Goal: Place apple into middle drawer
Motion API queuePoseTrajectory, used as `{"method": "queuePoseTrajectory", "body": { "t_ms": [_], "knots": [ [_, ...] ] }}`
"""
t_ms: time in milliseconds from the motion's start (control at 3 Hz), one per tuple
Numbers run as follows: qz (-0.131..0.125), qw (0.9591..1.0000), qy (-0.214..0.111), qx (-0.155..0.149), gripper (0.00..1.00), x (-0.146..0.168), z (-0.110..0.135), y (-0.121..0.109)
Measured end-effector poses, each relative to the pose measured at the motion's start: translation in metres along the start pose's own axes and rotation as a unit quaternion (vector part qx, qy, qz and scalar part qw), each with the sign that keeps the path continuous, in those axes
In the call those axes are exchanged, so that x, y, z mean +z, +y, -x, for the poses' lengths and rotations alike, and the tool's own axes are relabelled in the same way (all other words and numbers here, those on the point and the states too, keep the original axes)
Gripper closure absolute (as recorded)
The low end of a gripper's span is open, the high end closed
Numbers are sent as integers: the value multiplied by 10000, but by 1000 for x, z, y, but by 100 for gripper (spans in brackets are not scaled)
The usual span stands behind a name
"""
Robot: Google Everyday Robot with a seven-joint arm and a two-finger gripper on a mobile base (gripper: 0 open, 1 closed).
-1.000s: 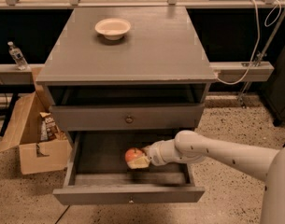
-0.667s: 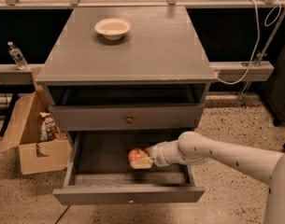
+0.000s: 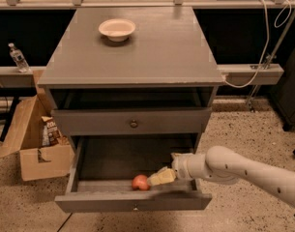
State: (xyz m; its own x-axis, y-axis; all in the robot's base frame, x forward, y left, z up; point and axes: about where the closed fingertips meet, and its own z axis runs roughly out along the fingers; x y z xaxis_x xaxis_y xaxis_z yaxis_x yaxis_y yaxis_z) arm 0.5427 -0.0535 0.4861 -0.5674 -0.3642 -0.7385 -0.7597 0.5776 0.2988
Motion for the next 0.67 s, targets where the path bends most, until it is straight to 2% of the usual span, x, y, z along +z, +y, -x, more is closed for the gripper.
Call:
{"method": "queuePoseTrajectory", "body": {
  "t_ms": [333,667],
  "knots": [
    [-380,9987,-328,18,0,-68,6,-12],
    [-732,9956,-586,21,0,-136,16,-28]
  ]
}}
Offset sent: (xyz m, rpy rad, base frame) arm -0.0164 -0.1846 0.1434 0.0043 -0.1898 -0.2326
